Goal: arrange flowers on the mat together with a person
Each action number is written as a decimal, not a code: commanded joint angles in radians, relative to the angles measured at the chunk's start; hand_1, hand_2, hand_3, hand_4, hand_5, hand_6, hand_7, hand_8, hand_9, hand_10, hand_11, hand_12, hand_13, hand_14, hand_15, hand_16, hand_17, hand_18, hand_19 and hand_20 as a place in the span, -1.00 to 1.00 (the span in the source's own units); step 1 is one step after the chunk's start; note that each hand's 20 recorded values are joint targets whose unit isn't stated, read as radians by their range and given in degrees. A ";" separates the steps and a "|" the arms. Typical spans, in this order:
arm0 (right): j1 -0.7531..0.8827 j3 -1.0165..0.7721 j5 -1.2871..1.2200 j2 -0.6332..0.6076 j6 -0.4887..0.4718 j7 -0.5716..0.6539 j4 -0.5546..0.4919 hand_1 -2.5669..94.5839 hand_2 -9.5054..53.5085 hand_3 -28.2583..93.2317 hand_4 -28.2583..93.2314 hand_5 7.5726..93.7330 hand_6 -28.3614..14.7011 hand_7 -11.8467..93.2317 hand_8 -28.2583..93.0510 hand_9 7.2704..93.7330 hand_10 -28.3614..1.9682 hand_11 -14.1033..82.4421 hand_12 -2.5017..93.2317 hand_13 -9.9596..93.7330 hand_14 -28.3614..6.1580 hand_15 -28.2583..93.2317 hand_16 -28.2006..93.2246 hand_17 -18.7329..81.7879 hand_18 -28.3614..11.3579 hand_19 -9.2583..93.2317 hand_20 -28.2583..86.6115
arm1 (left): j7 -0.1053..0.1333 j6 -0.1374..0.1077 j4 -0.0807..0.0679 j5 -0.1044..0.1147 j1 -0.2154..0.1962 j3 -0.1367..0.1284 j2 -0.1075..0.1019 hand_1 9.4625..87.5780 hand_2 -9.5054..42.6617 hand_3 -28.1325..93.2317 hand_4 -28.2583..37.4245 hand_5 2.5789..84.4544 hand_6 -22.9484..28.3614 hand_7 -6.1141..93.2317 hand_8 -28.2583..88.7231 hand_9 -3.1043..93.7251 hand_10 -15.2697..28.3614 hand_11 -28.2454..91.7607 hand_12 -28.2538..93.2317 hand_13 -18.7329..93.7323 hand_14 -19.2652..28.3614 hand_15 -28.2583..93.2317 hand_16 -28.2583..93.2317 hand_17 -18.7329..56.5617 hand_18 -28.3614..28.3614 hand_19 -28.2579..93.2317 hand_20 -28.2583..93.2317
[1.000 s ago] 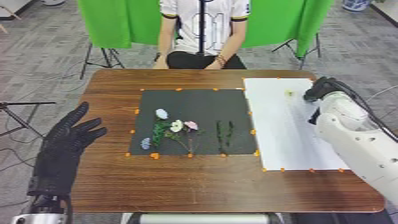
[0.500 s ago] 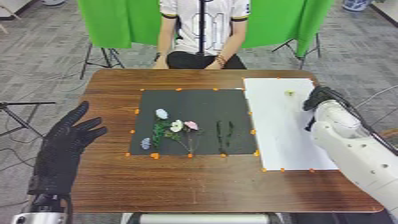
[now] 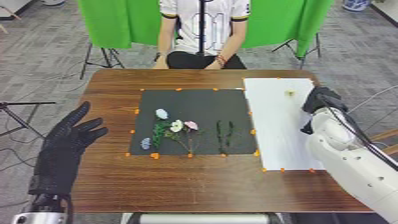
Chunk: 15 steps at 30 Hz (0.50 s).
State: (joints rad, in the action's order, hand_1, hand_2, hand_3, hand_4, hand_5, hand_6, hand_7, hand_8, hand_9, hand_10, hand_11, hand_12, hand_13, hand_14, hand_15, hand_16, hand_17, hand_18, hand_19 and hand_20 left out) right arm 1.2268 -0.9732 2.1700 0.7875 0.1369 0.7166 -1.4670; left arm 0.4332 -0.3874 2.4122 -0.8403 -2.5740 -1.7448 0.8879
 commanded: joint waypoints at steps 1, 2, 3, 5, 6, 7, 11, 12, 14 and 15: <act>-0.026 0.017 -0.045 0.011 0.006 -0.083 -0.201 0.33 -1.00 0.49 -1.00 0.76 0.54 -0.39 -0.51 0.99 0.60 -0.51 -0.20 0.84 0.66 0.09 0.00 0.26 -0.15 0.66 -0.46 | -0.018 0.012 0.000 -0.008 -0.007 -0.010 0.004 -0.79 -0.59 0.75 -1.00 -0.34 0.05 -0.56 -0.71 -0.26 0.54 -0.14 -0.35 -0.24 0.92 0.29 -0.67 -0.75 0.85 0.25 -0.29; -0.035 0.025 -0.054 0.022 -0.003 -0.096 -0.217 0.33 -1.00 0.49 -1.00 0.76 0.54 -0.39 -0.51 0.99 0.60 -0.51 -0.20 0.84 0.65 0.09 0.00 0.25 -0.15 0.66 -0.46 | -0.019 0.011 0.001 -0.007 -0.008 -0.010 0.004 -0.79 -0.59 0.75 -1.00 -0.34 0.05 -0.56 -0.71 -0.26 0.54 -0.14 -0.35 -0.24 0.92 0.29 -0.67 -0.75 0.85 0.25 -0.29; -0.046 0.040 -0.067 0.029 -0.006 -0.104 -0.233 0.33 -1.00 0.50 -1.00 0.76 0.54 -0.38 -0.51 0.99 0.60 -0.51 -0.20 0.83 0.65 0.09 0.00 0.25 -0.16 0.67 -0.46 | -0.020 0.011 0.001 -0.007 -0.007 -0.010 0.003 -0.79 -0.59 0.75 -1.00 -0.34 0.06 -0.56 -0.71 -0.26 0.54 -0.14 -0.35 -0.24 0.92 0.29 -0.67 -0.75 0.85 0.25 -0.29; -0.062 0.062 -0.059 0.055 -0.018 -0.124 -0.252 0.33 -1.00 0.51 -1.00 0.75 0.53 -0.38 -0.51 0.99 0.59 -0.51 -0.20 0.83 0.64 0.10 0.00 0.24 -0.16 0.67 -0.46 | -0.022 0.011 0.001 -0.010 -0.005 -0.010 0.003 -0.79 -0.59 0.75 -1.00 -0.34 0.06 -0.56 -0.71 -0.26 0.54 -0.14 -0.35 -0.24 0.92 0.29 -0.67 -0.75 0.85 0.25 -0.29; -0.073 0.082 -0.059 0.063 -0.016 -0.129 -0.259 0.32 -1.00 0.51 -1.00 0.75 0.53 -0.38 -0.50 0.99 0.59 -0.51 -0.19 0.83 0.64 0.11 0.00 0.24 -0.17 0.68 -0.46 | -0.020 0.008 0.001 -0.009 -0.004 -0.009 0.002 -0.79 -0.59 0.75 -1.00 -0.34 0.06 -0.56 -0.71 -0.26 0.54 -0.14 -0.35 -0.24 0.92 0.29 -0.67 -0.75 0.85 0.25 -0.29; -0.085 0.099 -0.062 0.076 -0.023 -0.139 -0.263 0.32 -1.00 0.52 -1.00 0.75 0.53 -0.38 -0.50 0.99 0.58 -0.51 -0.19 0.83 0.63 0.11 -0.01 0.24 -0.17 0.68 -0.46 | -0.018 0.007 0.001 -0.008 -0.004 -0.009 0.003 -0.79 -0.59 0.75 -1.00 -0.34 0.06 -0.56 -0.71 -0.26 0.54 -0.14 -0.35 -0.24 0.92 0.29 -0.67 -0.75 0.85 0.25 -0.29; -0.106 0.152 -0.060 0.123 -0.048 -0.159 -0.268 0.31 -1.00 0.52 -1.00 0.75 0.53 -0.38 -0.50 0.98 0.57 -0.50 -0.19 0.82 0.64 0.13 -0.01 0.23 -0.18 0.68 -0.47 | -0.020 0.008 0.000 -0.010 -0.002 -0.008 0.005 -0.79 -0.59 0.75 -1.00 -0.33 0.06 -0.57 -0.71 -0.26 0.54 -0.14 -0.35 -0.24 0.92 0.29 -0.67 -0.75 0.85 0.25 -0.29; -0.105 0.156 -0.057 0.136 -0.065 -0.161 -0.269 0.31 -1.00 0.53 -1.00 0.74 0.53 -0.38 -0.50 0.98 0.57 -0.50 -0.19 0.82 0.63 0.13 -0.01 0.23 -0.18 0.69 -0.47 | -0.019 0.008 0.000 -0.009 -0.002 -0.008 0.004 -0.79 -0.59 0.75 -1.00 -0.33 0.06 -0.57 -0.71 -0.26 0.54 -0.14 -0.35 -0.24 0.92 0.28 -0.67 -0.75 0.85 0.25 -0.29; -0.104 0.175 -0.044 0.155 -0.068 -0.162 -0.264 0.31 -1.00 0.53 -1.00 0.74 0.53 -0.38 -0.50 0.98 0.57 -0.50 -0.18 0.82 0.63 0.13 -0.02 0.22 -0.18 0.69 -0.47 | -0.021 0.008 0.000 -0.011 -0.003 -0.009 0.007 -0.79 -0.59 0.75 -1.00 -0.33 0.06 -0.57 -0.71 -0.26 0.54 -0.14 -0.35 -0.24 0.92 0.29 -0.67 -0.75 0.85 0.25 -0.29; -0.100 0.180 -0.038 0.162 -0.075 -0.161 -0.262 0.31 -1.00 0.53 -1.00 0.73 0.53 -0.38 -0.50 0.98 0.57 -0.50 -0.18 0.82 0.63 0.13 -0.02 0.22 -0.19 0.69 -0.47 | -0.021 0.009 0.001 -0.010 -0.003 -0.009 0.008 -0.79 -0.59 0.75 -1.00 -0.33 0.06 -0.57 -0.70 -0.26 0.54 -0.14 -0.35 -0.24 0.92 0.29 -0.67 -0.75 0.85 0.25 -0.29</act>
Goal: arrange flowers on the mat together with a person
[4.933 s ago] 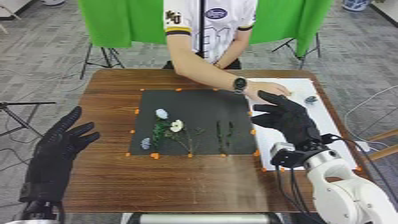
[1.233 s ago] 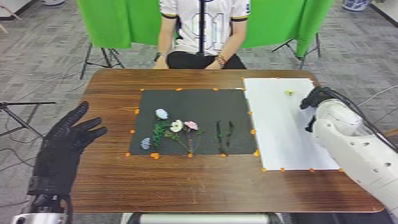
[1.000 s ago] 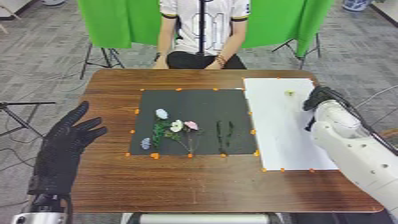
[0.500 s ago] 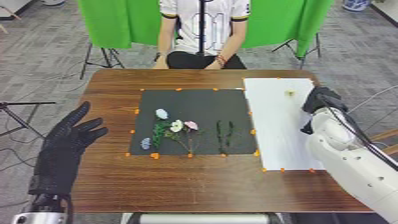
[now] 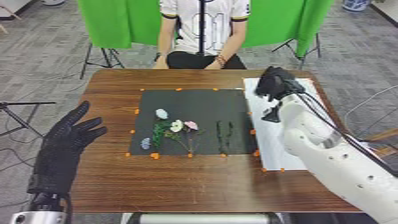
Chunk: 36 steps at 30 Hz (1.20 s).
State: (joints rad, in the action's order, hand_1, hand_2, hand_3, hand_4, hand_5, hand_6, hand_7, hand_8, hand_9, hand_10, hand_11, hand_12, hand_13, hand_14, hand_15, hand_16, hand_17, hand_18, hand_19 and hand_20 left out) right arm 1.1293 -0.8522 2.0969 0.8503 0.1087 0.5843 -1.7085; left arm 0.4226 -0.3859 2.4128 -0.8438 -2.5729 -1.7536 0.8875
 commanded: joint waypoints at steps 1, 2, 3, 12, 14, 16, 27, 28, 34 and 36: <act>-0.004 0.068 0.034 0.106 -0.048 -0.029 -0.018 0.31 -1.00 0.53 -1.00 0.73 0.53 -0.38 -0.50 0.98 0.57 -0.50 -0.18 0.81 0.63 0.13 -0.02 0.22 -0.19 0.69 -0.47 | -0.011 0.008 0.000 -0.008 -0.001 0.000 0.010 -0.79 -0.59 0.75 -1.00 -0.33 0.06 -0.57 -0.70 -0.26 0.54 -0.14 -0.35 -0.24 0.92 0.28 -0.67 -0.75 0.85 0.25 -0.29; 0.005 0.065 0.037 0.114 -0.061 -0.032 -0.016 0.31 -1.00 0.53 -1.00 0.73 0.53 -0.38 -0.50 0.98 0.56 -0.50 -0.18 0.81 0.63 0.14 -0.02 0.22 -0.19 0.69 -0.47 | -0.016 0.009 0.000 -0.009 -0.002 -0.001 0.012 -0.79 -0.59 0.75 -1.00 -0.33 0.06 -0.57 -0.70 -0.26 0.54 -0.14 -0.35 -0.24 0.92 0.28 -0.67 -0.75 0.85 0.25 -0.29; 0.007 0.072 0.036 0.118 -0.060 -0.029 -0.014 0.30 -1.00 0.53 -1.00 0.73 0.53 -0.38 -0.51 0.98 0.56 -0.50 -0.18 0.81 0.63 0.14 -0.02 0.22 -0.19 0.69 -0.47 | -0.016 0.009 -0.001 -0.007 0.000 -0.002 0.009 -0.79 -0.59 0.75 -1.00 -0.33 0.06 -0.57 -0.70 -0.26 0.54 -0.14 -0.35 -0.24 0.92 0.28 -0.67 -0.75 0.85 0.25 -0.29; 0.014 0.106 0.048 0.137 -0.122 -0.029 0.001 0.27 -1.00 0.53 -1.00 0.67 0.53 -0.41 -0.54 0.94 0.51 -0.51 -0.19 0.79 0.59 0.15 -0.04 0.20 -0.20 0.69 -0.50 | -0.027 0.015 -0.005 -0.011 0.017 0.002 0.016 -0.77 -0.57 0.75 -1.00 -0.33 0.06 -0.57 -0.70 -0.26 0.54 -0.14 -0.35 -0.24 0.92 0.28 -0.67 -0.75 0.85 0.25 -0.29; 0.020 0.102 0.061 0.137 -0.143 -0.029 -0.001 0.26 -1.00 0.53 -1.00 0.64 0.52 -0.42 -0.55 0.93 0.50 -0.51 -0.20 0.78 0.58 0.16 -0.04 0.20 -0.20 0.69 -0.51 | -0.026 0.013 -0.005 -0.008 0.018 0.003 0.011 -0.76 -0.57 0.75 -1.00 -0.33 0.06 -0.58 -0.70 -0.26 0.54 -0.14 -0.35 -0.24 0.92 0.28 -0.67 -0.75 0.85 0.25 -0.29; 0.019 0.103 0.083 0.134 -0.171 -0.033 -0.004 0.25 -1.00 0.52 -1.00 0.62 0.52 -0.43 -0.55 0.91 0.49 -0.51 -0.20 0.78 0.56 0.17 -0.05 0.20 -0.20 0.69 -0.51 | -0.018 0.001 -0.006 0.002 0.016 0.006 -0.001 -0.76 -0.57 0.75 -1.00 -0.32 0.06 -0.58 -0.70 -0.26 0.54 -0.14 -0.35 -0.24 0.92 0.28 -0.67 -0.75 0.85 0.25 -0.28; 0.017 0.104 0.136 0.138 -0.259 -0.035 -0.012 0.07 -1.00 0.55 -1.00 0.42 0.49 -0.46 -0.61 0.76 0.37 -0.34 -0.35 0.72 0.39 0.28 -0.21 0.17 -0.24 0.73 -0.60 | -0.025 -0.004 -0.006 0.003 0.020 0.009 0.002 -0.74 -0.56 0.77 -1.00 -0.32 0.06 -0.58 -0.70 -0.25 0.55 -0.14 -0.35 -0.23 0.93 0.31 -0.68 -0.74 0.85 0.27 -0.27; 0.016 0.105 0.144 0.138 -0.266 -0.042 -0.011 0.05 -1.00 0.56 -1.00 0.41 0.49 -0.46 -0.63 0.74 0.35 -0.32 -0.36 0.72 0.38 0.28 -0.22 0.16 -0.25 0.73 -0.60 | -0.016 -0.010 -0.004 0.006 0.013 0.009 0.000 -0.73 -0.56 0.77 -1.00 -0.32 0.06 -0.58 -0.70 -0.25 0.55 -0.14 -0.35 -0.23 0.93 0.31 -0.68 -0.74 0.85 0.27 -0.27; 0.025 0.100 0.150 0.138 -0.296 -0.042 -0.021 -0.02 -1.00 0.60 -1.00 0.35 0.46 -0.47 -0.74 0.66 0.26 -0.19 -0.48 0.67 0.33 0.31 -0.23 0.13 -0.29 0.73 -0.60 | -0.018 -0.013 -0.003 0.005 0.009 0.009 0.002 -0.72 -0.57 0.77 -1.00 -0.33 0.06 -0.58 -0.70 -0.25 0.55 -0.14 -0.35 -0.23 0.93 0.31 -0.68 -0.75 0.84 0.27 -0.27; 0.026 0.106 0.152 0.134 -0.287 -0.041 -0.021 -0.04 -1.00 0.61 -1.00 0.33 0.46 -0.47 -0.74 0.64 0.22 -0.16 -0.51 0.66 0.31 0.32 -0.24 0.12 -0.30 0.73 -0.60 | -0.022 -0.012 -0.003 0.004 0.010 0.010 0.003 -0.72 -0.57 0.77 -1.00 -0.33 0.06 -0.58 -0.70 -0.26 0.55 -0.14 -0.35 -0.23 0.93 0.31 -0.68 -0.75 0.84 0.27 -0.27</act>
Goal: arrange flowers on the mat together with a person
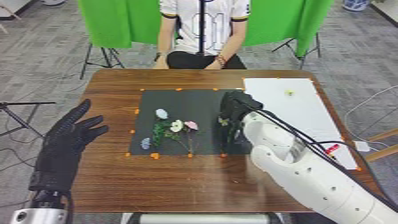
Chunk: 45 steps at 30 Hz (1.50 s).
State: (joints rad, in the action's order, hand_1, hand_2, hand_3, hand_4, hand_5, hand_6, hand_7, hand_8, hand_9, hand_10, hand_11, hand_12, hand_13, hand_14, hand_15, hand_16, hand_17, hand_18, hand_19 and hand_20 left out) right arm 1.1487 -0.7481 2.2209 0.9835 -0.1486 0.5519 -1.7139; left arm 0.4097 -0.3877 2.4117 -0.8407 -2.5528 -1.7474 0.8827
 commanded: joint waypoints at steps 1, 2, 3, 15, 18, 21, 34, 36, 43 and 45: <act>0.005 0.001 0.028 0.002 -0.037 -0.006 -0.015 -0.05 -1.00 0.61 -1.00 0.33 0.45 -0.48 -0.74 0.64 0.21 -0.15 -0.54 0.66 0.31 0.32 -0.24 0.12 -0.31 0.73 -0.59 | -0.009 -0.009 -0.002 0.000 -0.010 0.003 0.008 -0.72 -0.57 0.77 -1.00 -0.33 0.06 -0.58 -0.70 -0.26 0.55 -0.14 -0.35 -0.23 0.93 0.31 -0.68 -0.75 0.84 0.27 -0.27; 0.006 0.000 0.026 0.004 -0.039 -0.003 -0.014 -0.05 -1.00 0.61 -1.00 0.32 0.45 -0.48 -0.74 0.63 0.21 -0.14 -0.55 0.66 0.30 0.32 -0.24 0.12 -0.32 0.73 -0.59 | -0.014 -0.009 -0.001 -0.002 -0.010 0.003 0.011 -0.72 -0.57 0.77 -1.00 -0.33 0.06 -0.57 -0.70 -0.25 0.55 -0.14 -0.35 -0.23 0.93 0.31 -0.68 -0.75 0.84 0.26 -0.27; 0.005 0.000 0.027 0.004 -0.036 -0.002 -0.013 -0.06 -1.00 0.61 -1.00 0.32 0.45 -0.48 -0.74 0.63 0.21 -0.14 -0.55 0.66 0.30 0.32 -0.24 0.12 -0.32 0.73 -0.59 | -0.014 -0.006 -0.002 -0.004 -0.011 0.002 0.012 -0.72 -0.57 0.77 -1.00 -0.33 0.06 -0.58 -0.70 -0.25 0.55 -0.14 -0.35 -0.23 0.93 0.31 -0.68 -0.75 0.84 0.26 -0.27; 0.010 -0.015 0.030 0.002 -0.022 -0.009 -0.041 -0.11 -1.00 0.61 -1.00 0.31 0.43 -0.49 -0.73 0.62 0.20 -0.13 -0.57 0.65 0.26 0.33 -0.25 0.10 -0.36 0.73 -0.57 | -0.041 0.005 0.001 -0.019 -0.012 0.002 0.031 -0.71 -0.57 0.77 -1.00 -0.32 0.07 -0.58 -0.70 -0.26 0.55 -0.14 -0.35 -0.24 0.93 0.31 -0.68 -0.75 0.83 0.26 -0.27; 0.009 -0.016 0.021 0.003 -0.014 -0.008 -0.048 -0.12 -1.00 0.61 -1.00 0.31 0.43 -0.49 -0.73 0.63 0.19 -0.13 -0.57 0.65 0.25 0.34 -0.24 0.10 -0.37 0.73 -0.56 | -0.044 0.004 0.001 -0.020 -0.013 0.002 0.033 -0.71 -0.56 0.77 -1.00 -0.32 0.07 -0.58 -0.70 -0.25 0.55 -0.14 -0.35 -0.24 0.93 0.31 -0.68 -0.75 0.84 0.26 -0.27; 0.011 -0.015 0.028 -0.001 -0.010 -0.007 -0.059 -0.14 -1.00 0.61 -1.00 0.31 0.42 -0.49 -0.73 0.64 0.18 -0.12 -0.57 0.65 0.24 0.35 -0.24 0.10 -0.39 0.74 -0.55 | -0.049 0.008 0.003 -0.026 -0.018 -0.002 0.038 -0.71 -0.56 0.77 -1.00 -0.32 0.07 -0.58 -0.70 -0.26 0.55 -0.14 -0.35 -0.24 0.93 0.31 -0.68 -0.75 0.84 0.26 -0.27; 0.078 -0.125 -0.005 -0.033 0.087 -0.004 -0.200 -0.20 -1.00 0.59 -0.99 0.33 0.38 -0.50 -0.73 0.66 0.15 -0.12 -0.56 0.65 0.22 0.37 -0.24 0.06 -0.44 0.76 -0.53 | -0.038 0.000 0.006 -0.021 -0.032 -0.001 0.034 -0.70 -0.56 0.76 -1.00 -0.32 0.07 -0.58 -0.70 -0.26 0.55 -0.14 -0.35 -0.24 0.93 0.32 -0.68 -0.75 0.84 0.27 -0.27; 0.119 -0.172 -0.012 -0.036 0.108 -0.003 -0.240 -0.21 -1.00 0.58 -0.98 0.33 0.37 -0.50 -0.73 0.66 0.13 -0.12 -0.57 0.65 0.19 0.38 -0.24 0.05 -0.45 0.76 -0.53 | -0.033 -0.005 0.008 -0.022 -0.036 -0.002 0.034 -0.70 -0.56 0.76 -1.00 -0.32 0.07 -0.58 -0.70 -0.26 0.55 -0.14 -0.35 -0.24 0.93 0.32 -0.68 -0.75 0.84 0.27 -0.27; 0.367 -0.434 -0.238 -0.004 0.193 -0.036 -0.398 -0.25 -0.93 0.55 -0.95 0.34 0.34 -0.51 -0.72 0.62 0.05 -0.15 -0.57 0.63 0.16 0.38 -0.25 0.04 -0.48 0.76 -0.53 | -0.053 0.001 0.004 -0.025 -0.016 0.001 0.045 -0.72 -0.55 0.76 -1.00 -0.32 0.07 -0.57 -0.70 -0.25 0.56 -0.13 -0.35 -0.24 0.93 0.32 -0.68 -0.75 0.84 0.27 -0.27; 0.445 -0.501 -0.330 0.019 0.240 -0.053 -0.429 -0.27 -0.87 0.54 -0.95 0.31 0.31 -0.52 -0.72 0.57 -0.03 -0.17 -0.58 0.59 0.08 0.38 -0.25 0.02 -0.51 0.74 -0.53 | -0.061 0.000 0.006 -0.026 -0.015 -0.003 0.051 -0.72 -0.56 0.76 -1.00 -0.32 0.07 -0.57 -0.70 -0.25 0.56 -0.13 -0.35 -0.24 0.93 0.32 -0.69 -0.75 0.84 0.27 -0.27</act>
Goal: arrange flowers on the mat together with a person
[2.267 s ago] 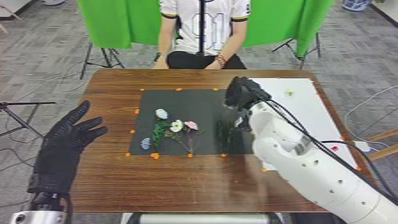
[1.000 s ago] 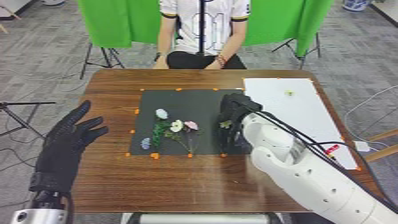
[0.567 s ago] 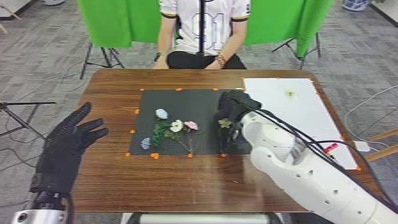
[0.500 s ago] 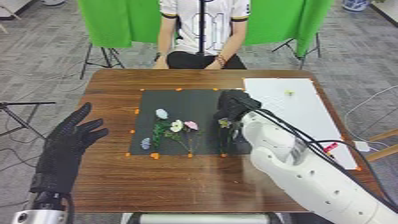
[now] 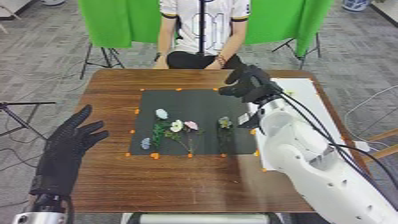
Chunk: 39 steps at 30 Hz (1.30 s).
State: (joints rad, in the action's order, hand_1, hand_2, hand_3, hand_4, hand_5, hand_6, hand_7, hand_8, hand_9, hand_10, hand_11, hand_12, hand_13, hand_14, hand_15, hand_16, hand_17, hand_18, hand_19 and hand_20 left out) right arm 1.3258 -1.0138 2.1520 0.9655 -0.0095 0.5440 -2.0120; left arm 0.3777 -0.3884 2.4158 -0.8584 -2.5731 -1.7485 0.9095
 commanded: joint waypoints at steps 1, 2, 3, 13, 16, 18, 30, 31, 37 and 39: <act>0.292 -0.232 -0.252 0.028 0.169 -0.041 -0.136 -0.28 -0.84 0.54 -0.94 0.30 0.29 -0.52 -0.72 0.54 -0.06 -0.19 -0.59 0.56 0.02 0.38 -0.26 0.00 -0.52 0.72 -0.54 | -0.027 0.001 0.003 -0.008 0.003 -0.004 0.026 -0.73 -0.56 0.76 -1.00 -0.32 0.07 -0.57 -0.70 -0.25 0.56 -0.13 -0.35 -0.24 0.93 0.32 -0.69 -0.75 0.84 0.27 -0.27; 0.316 -0.234 -0.222 0.023 0.208 -0.040 -0.140 -0.30 -0.81 0.54 -0.94 0.29 0.29 -0.52 -0.72 0.53 -0.10 -0.20 -0.60 0.54 -0.03 0.38 -0.27 -0.02 -0.54 0.71 -0.54 | -0.037 0.003 0.004 -0.010 0.003 -0.008 0.031 -0.73 -0.56 0.76 -1.00 -0.32 0.07 -0.57 -0.70 -0.26 0.56 -0.13 -0.35 -0.24 0.93 0.32 -0.69 -0.75 0.84 0.27 -0.27; 0.340 -0.249 -0.207 0.028 0.202 -0.035 -0.147 -0.30 -0.80 0.54 -0.93 0.29 0.28 -0.52 -0.72 0.52 -0.13 -0.21 -0.60 0.52 -0.06 0.38 -0.28 -0.04 -0.58 0.70 -0.54 | -0.040 0.004 0.006 -0.010 -0.004 -0.011 0.035 -0.74 -0.56 0.76 -1.00 -0.32 0.07 -0.57 -0.70 -0.26 0.55 -0.13 -0.35 -0.24 0.93 0.32 -0.69 -0.75 0.84 0.27 -0.27; 0.523 -0.391 -0.872 0.052 0.343 -0.273 -0.149 -0.45 -0.53 0.59 -0.94 0.10 0.18 -0.51 -0.73 0.19 -0.35 -0.30 -0.64 0.18 -0.42 0.28 -0.37 -0.28 -0.80 0.40 -0.46 | -0.072 0.042 0.005 -0.023 -0.009 -0.044 0.061 -0.78 -0.55 0.74 -1.00 -0.39 -0.02 -0.57 -0.71 -0.32 0.47 -0.18 -0.36 -0.28 0.88 0.23 -0.68 -0.78 0.83 0.20 -0.32; 0.562 -0.440 -1.008 0.076 0.286 -0.315 -0.144 -0.49 -0.49 0.59 -0.95 0.06 0.17 -0.52 -0.73 0.12 -0.42 -0.32 -0.65 0.11 -0.49 0.25 -0.39 -0.33 -0.83 0.35 -0.44 | -0.067 0.038 0.006 -0.019 -0.011 -0.047 0.064 -0.78 -0.55 0.73 -1.00 -0.37 -0.02 -0.58 -0.71 -0.31 0.47 -0.18 -0.36 -0.27 0.89 0.23 -0.67 -0.77 0.83 0.20 -0.33; 0.574 -0.445 -1.035 0.079 0.296 -0.339 -0.145 -0.50 -0.48 0.61 -0.95 0.03 0.16 -0.53 -0.72 0.07 -0.43 -0.35 -0.66 0.07 -0.52 0.22 -0.40 -0.36 -0.85 0.31 -0.43 | -0.062 0.038 0.007 -0.018 -0.017 -0.049 0.061 -0.79 -0.55 0.73 -1.00 -0.36 -0.01 -0.58 -0.71 -0.31 0.48 -0.18 -0.36 -0.27 0.89 0.23 -0.67 -0.77 0.83 0.20 -0.33; 0.621 -0.498 -1.114 0.110 0.197 -0.417 -0.147 -0.54 -0.47 0.63 -0.96 -0.04 0.19 -0.54 -0.72 -0.01 -0.41 -0.40 -0.66 0.00 -0.54 0.16 -0.39 -0.42 -0.88 0.20 -0.36 | -0.013 0.018 0.000 -0.004 -0.024 -0.025 0.039 -0.79 -0.56 0.74 -1.00 -0.35 0.01 -0.59 -0.71 -0.30 0.50 -0.18 -0.36 -0.27 0.86 0.22 -0.67 -0.76 0.82 0.21 -0.33; 0.627 -0.503 -1.135 0.113 0.188 -0.417 -0.147 -0.54 -0.48 0.63 -0.96 -0.04 0.20 -0.54 -0.72 -0.01 -0.41 -0.40 -0.66 0.00 -0.54 0.15 -0.39 -0.43 -0.88 0.20 -0.35 | -0.016 0.023 0.000 -0.008 -0.022 -0.025 0.041 -0.79 -0.56 0.74 -1.00 -0.35 0.02 -0.59 -0.71 -0.30 0.50 -0.18 -0.36 -0.28 0.84 0.21 -0.67 -0.75 0.82 0.21 -0.33; 0.666 -0.518 -1.143 0.120 0.182 -0.420 -0.152 -0.56 -0.48 0.65 -0.97 -0.04 0.21 -0.54 -0.72 -0.02 -0.40 -0.41 -0.66 0.00 -0.55 0.15 -0.38 -0.44 -0.89 0.18 -0.33 | -0.012 0.022 -0.001 -0.006 -0.009 -0.022 0.036 -0.79 -0.56 0.74 -1.00 -0.34 0.02 -0.59 -0.71 -0.31 0.49 -0.19 -0.36 -0.29 0.82 0.17 -0.66 -0.74 0.81 0.22 -0.34; 0.672 -0.522 -1.129 0.120 0.180 -0.426 -0.150 -0.56 -0.48 0.65 -0.97 -0.04 0.21 -0.54 -0.72 -0.02 -0.40 -0.41 -0.66 0.00 -0.56 0.15 -0.38 -0.44 -0.90 0.18 -0.32 | -0.013 0.022 0.001 -0.007 -0.011 -0.024 0.033 -0.79 -0.56 0.74 -1.00 -0.34 0.02 -0.59 -0.71 -0.31 0.49 -0.18 -0.36 -0.29 0.83 0.18 -0.65 -0.74 0.81 0.22 -0.34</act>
State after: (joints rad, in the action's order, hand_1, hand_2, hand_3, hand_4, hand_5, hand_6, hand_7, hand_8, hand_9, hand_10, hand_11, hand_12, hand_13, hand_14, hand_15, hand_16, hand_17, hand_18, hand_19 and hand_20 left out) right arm 1.9494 -1.5220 1.0302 1.0723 0.1765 0.1378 -2.1569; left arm 0.3625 -0.3612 2.4190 -0.8689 -2.5835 -1.7751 0.9471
